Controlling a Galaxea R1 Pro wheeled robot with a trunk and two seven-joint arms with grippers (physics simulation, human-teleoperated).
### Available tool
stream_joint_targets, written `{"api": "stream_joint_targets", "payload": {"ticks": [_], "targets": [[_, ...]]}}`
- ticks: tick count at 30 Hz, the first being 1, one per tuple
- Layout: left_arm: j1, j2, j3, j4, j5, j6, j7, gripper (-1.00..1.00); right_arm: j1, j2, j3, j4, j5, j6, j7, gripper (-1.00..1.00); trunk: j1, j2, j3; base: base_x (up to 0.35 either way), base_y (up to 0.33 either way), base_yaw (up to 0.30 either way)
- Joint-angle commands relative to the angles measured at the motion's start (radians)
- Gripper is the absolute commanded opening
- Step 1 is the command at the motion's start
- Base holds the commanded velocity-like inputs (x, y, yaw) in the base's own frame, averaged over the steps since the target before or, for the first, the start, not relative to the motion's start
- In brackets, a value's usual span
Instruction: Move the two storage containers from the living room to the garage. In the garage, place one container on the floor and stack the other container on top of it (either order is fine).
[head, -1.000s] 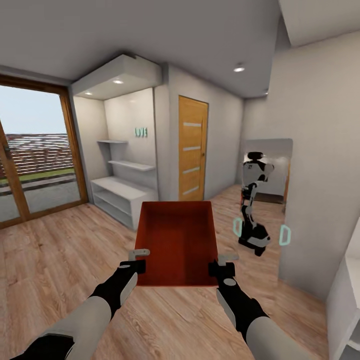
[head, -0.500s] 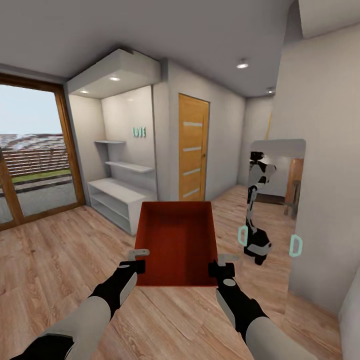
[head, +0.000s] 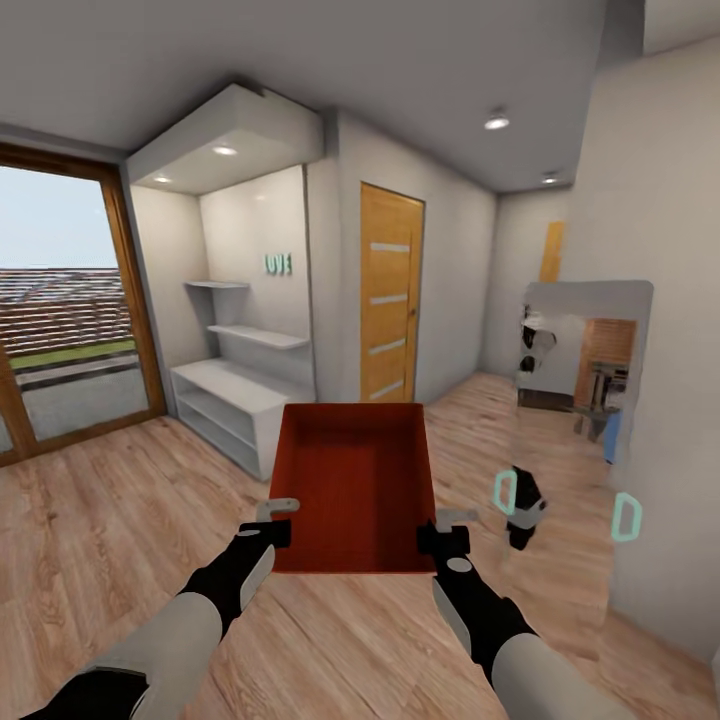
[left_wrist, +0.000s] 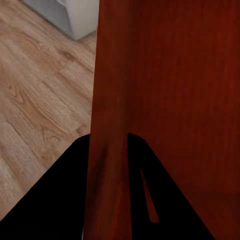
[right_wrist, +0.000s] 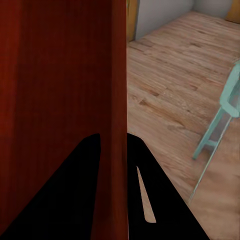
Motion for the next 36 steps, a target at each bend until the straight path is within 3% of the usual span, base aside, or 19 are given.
{"api": "stream_joint_targets", "payload": {"ticks": [1,23,36], "targets": [[-0.001,0.005,0.002,-0.006,-0.021,-0.003,0.015,-1.0,-0.001,-0.002,-0.044,0.003,-0.011,-0.003,-0.056,-1.0,0.001,-0.001,-0.001,0.322,0.143,0.0],[-0.001,0.005,0.002,-0.006,-0.021,0.002,0.015,-1.0,-0.001,-0.003,-0.044,0.003,-0.011,-0.004,-0.056,-1.0,0.001,-0.001,-0.001,0.321,0.164,-0.003],[-0.001,0.005,0.002,-0.006,-0.021,0.001,0.015,-1.0,-0.001,0.0,-0.044,0.003,-0.011,0.0,-0.056,-1.0,0.001,-0.001,-0.001,0.321,0.177,-0.211]]}}
